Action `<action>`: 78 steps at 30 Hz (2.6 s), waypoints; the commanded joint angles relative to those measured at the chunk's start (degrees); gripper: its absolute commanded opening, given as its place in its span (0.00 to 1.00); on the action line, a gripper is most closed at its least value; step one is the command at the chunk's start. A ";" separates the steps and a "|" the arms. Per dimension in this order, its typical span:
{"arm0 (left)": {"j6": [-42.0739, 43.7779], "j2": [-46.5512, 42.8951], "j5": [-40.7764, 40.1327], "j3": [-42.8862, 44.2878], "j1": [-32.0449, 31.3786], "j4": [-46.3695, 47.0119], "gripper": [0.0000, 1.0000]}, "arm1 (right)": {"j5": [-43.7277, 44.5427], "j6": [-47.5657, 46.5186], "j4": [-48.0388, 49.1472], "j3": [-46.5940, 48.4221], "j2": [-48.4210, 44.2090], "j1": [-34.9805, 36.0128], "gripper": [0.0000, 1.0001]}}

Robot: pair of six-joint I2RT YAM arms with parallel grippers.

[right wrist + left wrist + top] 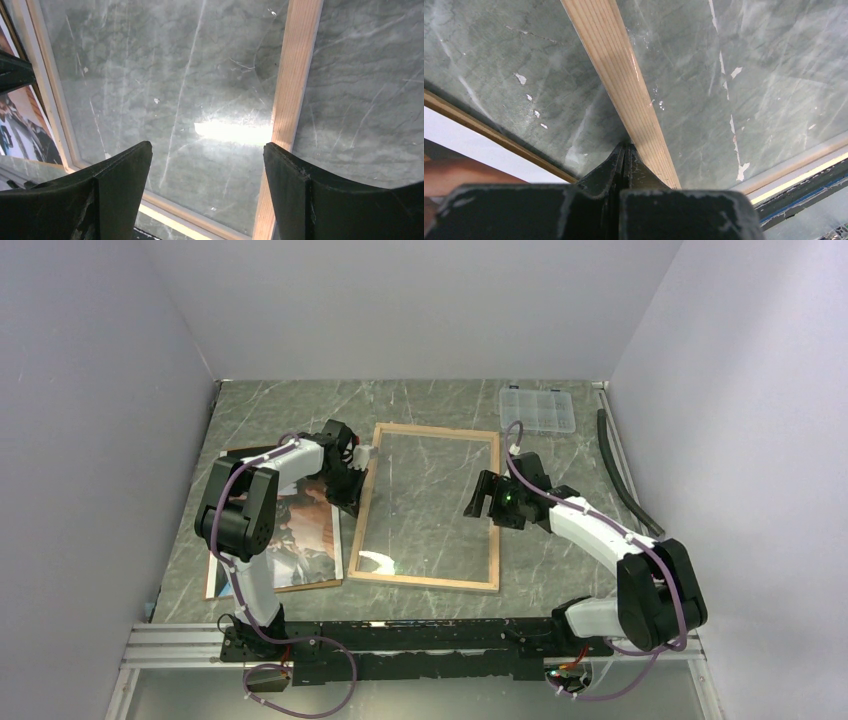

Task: Put the photo into the frame
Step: Place the photo frame item in the photo frame, then adjust the photo frame at the center of the board, then pick up the photo at the center of the board.

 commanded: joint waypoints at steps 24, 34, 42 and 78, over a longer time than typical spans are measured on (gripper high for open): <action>-0.49 -2.16 5.57 -2.64 -1.85 1.72 0.03 | 5.48 -2.72 -5.40 1.94 -5.56 -8.47 0.97; 0.95 -3.74 2.99 7.31 0.31 -4.99 0.03 | 8.77 4.20 -5.74 6.66 -8.41 -0.50 1.00; 8.70 -12.11 -2.56 18.05 17.14 -20.88 0.51 | 15.82 10.92 -3.56 24.03 6.59 23.39 1.00; 34.00 -19.76 -14.89 -23.97 55.83 2.89 0.29 | -0.20 20.64 -0.96 56.86 54.07 39.22 0.84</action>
